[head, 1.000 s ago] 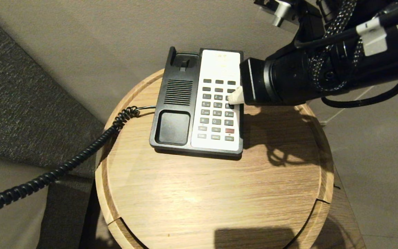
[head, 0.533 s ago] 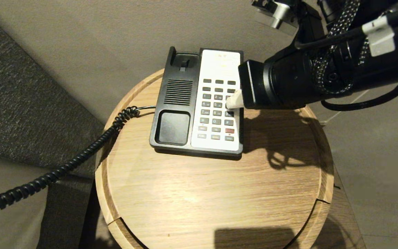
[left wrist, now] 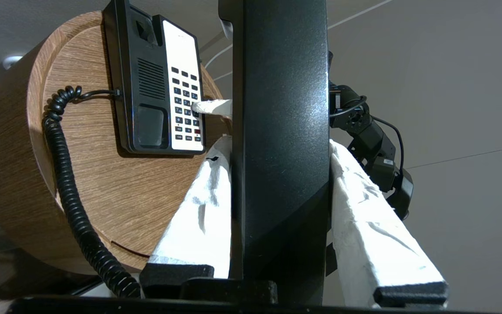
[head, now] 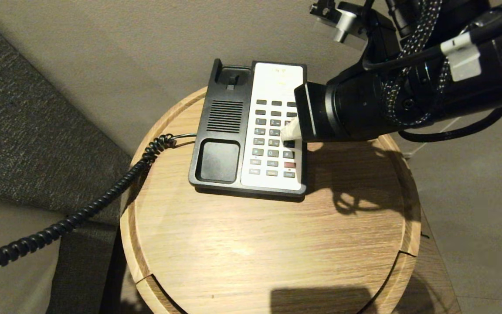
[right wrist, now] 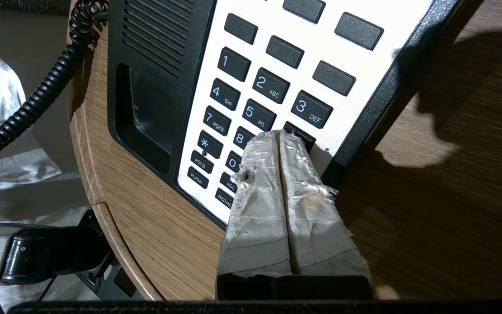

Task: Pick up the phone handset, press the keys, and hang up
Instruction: Dial the number

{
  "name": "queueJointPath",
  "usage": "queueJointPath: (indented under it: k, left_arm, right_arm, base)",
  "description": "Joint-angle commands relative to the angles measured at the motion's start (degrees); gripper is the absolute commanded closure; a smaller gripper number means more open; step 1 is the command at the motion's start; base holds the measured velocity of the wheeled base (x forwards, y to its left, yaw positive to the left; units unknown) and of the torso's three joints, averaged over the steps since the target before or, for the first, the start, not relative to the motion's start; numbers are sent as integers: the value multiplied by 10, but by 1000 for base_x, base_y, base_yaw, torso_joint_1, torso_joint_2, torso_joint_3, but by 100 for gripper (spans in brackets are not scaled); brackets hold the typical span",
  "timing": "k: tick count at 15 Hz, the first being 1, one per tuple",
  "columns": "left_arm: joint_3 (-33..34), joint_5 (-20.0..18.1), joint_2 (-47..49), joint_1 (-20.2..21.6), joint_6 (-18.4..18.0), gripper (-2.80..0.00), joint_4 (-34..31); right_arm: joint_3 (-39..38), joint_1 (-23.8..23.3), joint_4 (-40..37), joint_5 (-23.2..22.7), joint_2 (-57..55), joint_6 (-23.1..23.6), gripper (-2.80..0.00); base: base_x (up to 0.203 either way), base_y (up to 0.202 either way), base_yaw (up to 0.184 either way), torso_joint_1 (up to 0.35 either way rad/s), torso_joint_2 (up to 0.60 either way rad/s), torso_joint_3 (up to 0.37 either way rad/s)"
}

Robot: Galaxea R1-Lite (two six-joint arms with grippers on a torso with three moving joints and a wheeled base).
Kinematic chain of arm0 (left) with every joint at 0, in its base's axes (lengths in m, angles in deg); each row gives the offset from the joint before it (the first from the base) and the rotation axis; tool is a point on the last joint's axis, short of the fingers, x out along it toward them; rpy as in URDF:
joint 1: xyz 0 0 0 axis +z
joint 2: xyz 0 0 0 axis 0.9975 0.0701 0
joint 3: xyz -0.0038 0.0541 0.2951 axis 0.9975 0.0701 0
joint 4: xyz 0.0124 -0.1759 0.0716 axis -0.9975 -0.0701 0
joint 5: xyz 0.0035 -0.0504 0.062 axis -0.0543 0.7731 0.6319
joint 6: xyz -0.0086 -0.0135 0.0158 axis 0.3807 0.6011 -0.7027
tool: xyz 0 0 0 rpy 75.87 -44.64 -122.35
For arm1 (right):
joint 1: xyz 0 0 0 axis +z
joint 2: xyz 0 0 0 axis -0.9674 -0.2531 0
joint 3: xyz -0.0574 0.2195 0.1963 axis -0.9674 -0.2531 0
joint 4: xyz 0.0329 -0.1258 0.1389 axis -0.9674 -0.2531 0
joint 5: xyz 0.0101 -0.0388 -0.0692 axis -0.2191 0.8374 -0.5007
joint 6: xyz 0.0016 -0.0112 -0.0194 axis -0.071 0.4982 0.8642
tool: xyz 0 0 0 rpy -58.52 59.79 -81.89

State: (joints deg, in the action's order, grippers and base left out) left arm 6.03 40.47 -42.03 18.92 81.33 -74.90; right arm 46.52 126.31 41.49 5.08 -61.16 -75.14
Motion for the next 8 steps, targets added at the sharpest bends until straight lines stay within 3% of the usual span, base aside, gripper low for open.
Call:
queueJointPath:
  k: [1,8]
  left_arm:
    - [0,1,0,0,2,0,-1]
    - [3,1,0,0,2,0,0]
  right_arm:
    - [-2,-1,-4,2,-1,-1,0]
    - [3,5,21,-18,16,-8,0]
  base:
    - [0,0,0,0,0,0]
    - [0,0,0,0,0,0]
